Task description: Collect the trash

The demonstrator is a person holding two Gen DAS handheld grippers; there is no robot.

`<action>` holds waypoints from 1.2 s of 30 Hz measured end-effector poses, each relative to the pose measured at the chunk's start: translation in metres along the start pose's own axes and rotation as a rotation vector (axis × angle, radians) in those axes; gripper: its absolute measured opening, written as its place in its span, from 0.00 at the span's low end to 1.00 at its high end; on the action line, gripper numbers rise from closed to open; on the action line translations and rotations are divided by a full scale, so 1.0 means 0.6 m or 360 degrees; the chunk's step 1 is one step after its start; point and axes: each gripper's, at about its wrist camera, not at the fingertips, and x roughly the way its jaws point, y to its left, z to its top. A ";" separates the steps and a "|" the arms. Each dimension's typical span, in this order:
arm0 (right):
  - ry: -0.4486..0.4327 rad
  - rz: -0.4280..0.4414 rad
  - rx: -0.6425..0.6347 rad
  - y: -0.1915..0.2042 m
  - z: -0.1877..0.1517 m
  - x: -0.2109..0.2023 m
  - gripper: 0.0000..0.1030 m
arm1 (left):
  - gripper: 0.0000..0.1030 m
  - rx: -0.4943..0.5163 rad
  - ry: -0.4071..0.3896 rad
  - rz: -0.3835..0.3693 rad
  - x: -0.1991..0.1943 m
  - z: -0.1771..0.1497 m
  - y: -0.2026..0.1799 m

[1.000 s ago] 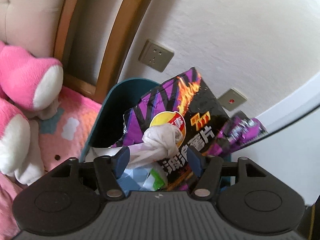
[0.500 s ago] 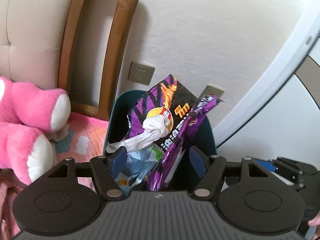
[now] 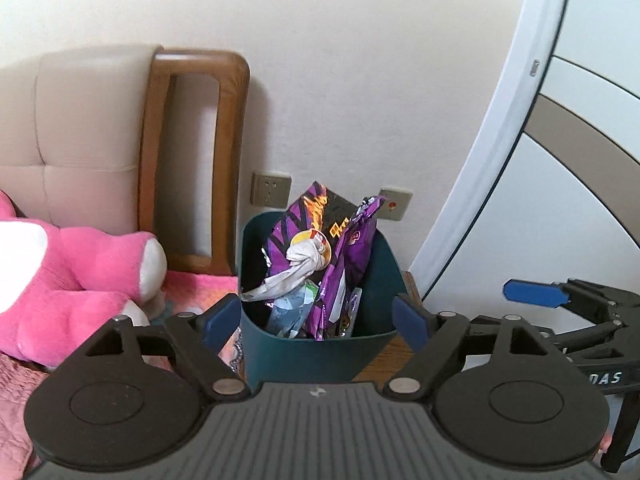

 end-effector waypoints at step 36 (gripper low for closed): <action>-0.0284 -0.0107 0.0005 0.098 -0.032 -0.135 1.00 | 0.99 0.0086 -0.0193 0.0016 -0.157 -0.047 0.004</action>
